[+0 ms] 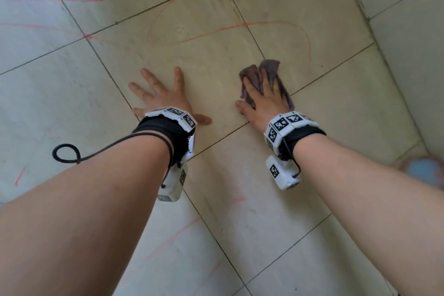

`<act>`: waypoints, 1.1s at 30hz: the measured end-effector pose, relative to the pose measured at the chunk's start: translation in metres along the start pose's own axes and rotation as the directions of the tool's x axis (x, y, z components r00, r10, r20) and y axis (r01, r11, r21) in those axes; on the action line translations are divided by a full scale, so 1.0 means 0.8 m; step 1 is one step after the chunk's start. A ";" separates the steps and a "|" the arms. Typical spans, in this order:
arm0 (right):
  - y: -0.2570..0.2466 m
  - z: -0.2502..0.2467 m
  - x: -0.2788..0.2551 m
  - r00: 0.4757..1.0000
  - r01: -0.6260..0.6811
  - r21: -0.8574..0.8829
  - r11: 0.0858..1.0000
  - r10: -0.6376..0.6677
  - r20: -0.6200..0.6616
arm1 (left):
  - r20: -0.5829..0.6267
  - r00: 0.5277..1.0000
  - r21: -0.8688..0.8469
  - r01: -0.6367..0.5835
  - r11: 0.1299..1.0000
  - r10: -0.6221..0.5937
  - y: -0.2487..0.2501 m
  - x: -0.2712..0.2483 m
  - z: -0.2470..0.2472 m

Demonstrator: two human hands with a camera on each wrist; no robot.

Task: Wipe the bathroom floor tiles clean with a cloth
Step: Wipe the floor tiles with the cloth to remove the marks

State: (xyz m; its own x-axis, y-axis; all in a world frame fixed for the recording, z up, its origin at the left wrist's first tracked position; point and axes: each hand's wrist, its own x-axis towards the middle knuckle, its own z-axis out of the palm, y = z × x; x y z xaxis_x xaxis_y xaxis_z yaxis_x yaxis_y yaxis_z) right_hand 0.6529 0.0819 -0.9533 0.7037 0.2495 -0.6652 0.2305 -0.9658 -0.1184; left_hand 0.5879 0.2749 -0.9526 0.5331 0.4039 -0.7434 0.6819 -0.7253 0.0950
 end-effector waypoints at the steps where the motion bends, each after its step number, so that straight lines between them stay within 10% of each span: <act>1: 0.016 0.000 -0.002 0.999 -0.038 0.011 0.999 0.039 -0.016 | -0.007 1.000 0.004 0.002 1.000 -0.002 0.003 -0.001 -0.001; 7: 0.057 -0.053 0.044 0.964 -0.253 0.100 0.962 0.259 -0.062 | -0.026 0.998 0.051 -0.064 0.997 0.065 0.016 0.007 -0.006; 18: 0.077 -0.042 0.034 0.977 -0.179 0.095 0.979 0.188 -0.104 | 0.030 0.993 0.115 -0.114 0.987 0.111 0.054 0.018 -0.027; 26: 0.045 -0.123 0.107 0.922 -0.354 0.115 0.928 0.367 -0.122 | 0.014 0.994 0.112 -0.108 0.988 0.107 0.054 0.024 -0.021; 33: -0.003 -0.058 0.067 0.998 -0.035 0.043 0.998 0.037 -0.047 | 0.008 0.994 0.112 -0.106 0.988 0.106 0.052 0.028 -0.020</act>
State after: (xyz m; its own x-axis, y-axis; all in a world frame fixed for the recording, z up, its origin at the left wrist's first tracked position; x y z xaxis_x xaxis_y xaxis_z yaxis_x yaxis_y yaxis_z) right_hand 0.7212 0.1006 -0.9548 0.7425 0.2167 -0.6338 0.1768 -0.9761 -0.1266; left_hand 0.6363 0.2625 -0.9543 0.5988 0.3203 -0.7340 0.5607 -0.8221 0.0987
